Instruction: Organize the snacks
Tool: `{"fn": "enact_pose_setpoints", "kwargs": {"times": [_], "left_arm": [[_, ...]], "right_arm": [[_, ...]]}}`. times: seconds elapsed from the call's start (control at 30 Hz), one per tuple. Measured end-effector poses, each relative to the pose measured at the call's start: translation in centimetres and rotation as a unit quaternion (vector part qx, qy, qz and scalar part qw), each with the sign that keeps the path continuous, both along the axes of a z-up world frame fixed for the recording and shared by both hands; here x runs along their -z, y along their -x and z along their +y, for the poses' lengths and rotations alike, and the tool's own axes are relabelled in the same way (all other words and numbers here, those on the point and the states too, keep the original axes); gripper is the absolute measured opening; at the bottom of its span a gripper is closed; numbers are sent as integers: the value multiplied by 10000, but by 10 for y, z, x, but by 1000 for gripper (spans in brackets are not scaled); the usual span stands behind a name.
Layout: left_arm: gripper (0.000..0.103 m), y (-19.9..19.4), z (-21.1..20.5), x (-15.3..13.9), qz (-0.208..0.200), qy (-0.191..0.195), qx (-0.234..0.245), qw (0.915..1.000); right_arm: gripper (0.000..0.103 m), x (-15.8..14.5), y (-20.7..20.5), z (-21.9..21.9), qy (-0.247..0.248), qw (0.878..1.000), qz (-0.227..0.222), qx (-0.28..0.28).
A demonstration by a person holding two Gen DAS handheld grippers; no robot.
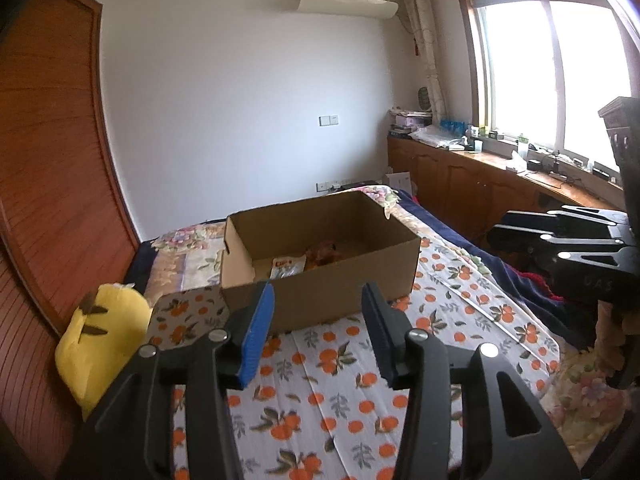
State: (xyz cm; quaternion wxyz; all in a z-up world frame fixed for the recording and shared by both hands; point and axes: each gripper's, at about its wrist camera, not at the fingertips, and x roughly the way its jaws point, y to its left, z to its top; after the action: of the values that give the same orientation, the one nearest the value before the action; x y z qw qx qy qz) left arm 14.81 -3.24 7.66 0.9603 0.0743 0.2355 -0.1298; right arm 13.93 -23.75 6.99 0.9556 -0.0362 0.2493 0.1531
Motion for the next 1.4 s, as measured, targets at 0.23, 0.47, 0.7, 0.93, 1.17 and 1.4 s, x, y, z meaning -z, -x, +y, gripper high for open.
{"fn": "enact_pose_setpoints", "kwargs": {"times": [0.23,0.47,0.7,0.93,1.17,1.4], "left_arm": [[49,40,5,-4,-31,-2,-234,9997],[68,74,13,-9,-111,184,-366,9991],[74,95,20,-14,-184,153,-447,9987],[96,113,15,-14,-347,15,-549,9979],[103,133,14,-12,-450,107,-594,9972],[103,155,9,-5,-556,-12,-882,9945]], "right_arm": [[59,-3,42,-9,-159,9996,-59,232],[84,-7,75,-12,-190,9989,-165,403],[88,-5,94,-12,-236,9984,-125,506],[101,-10,112,-11,-256,9977,-292,547],[103,-10,129,-4,-216,9974,-370,575],[103,2,147,-6,-151,9960,-432,774]]}}
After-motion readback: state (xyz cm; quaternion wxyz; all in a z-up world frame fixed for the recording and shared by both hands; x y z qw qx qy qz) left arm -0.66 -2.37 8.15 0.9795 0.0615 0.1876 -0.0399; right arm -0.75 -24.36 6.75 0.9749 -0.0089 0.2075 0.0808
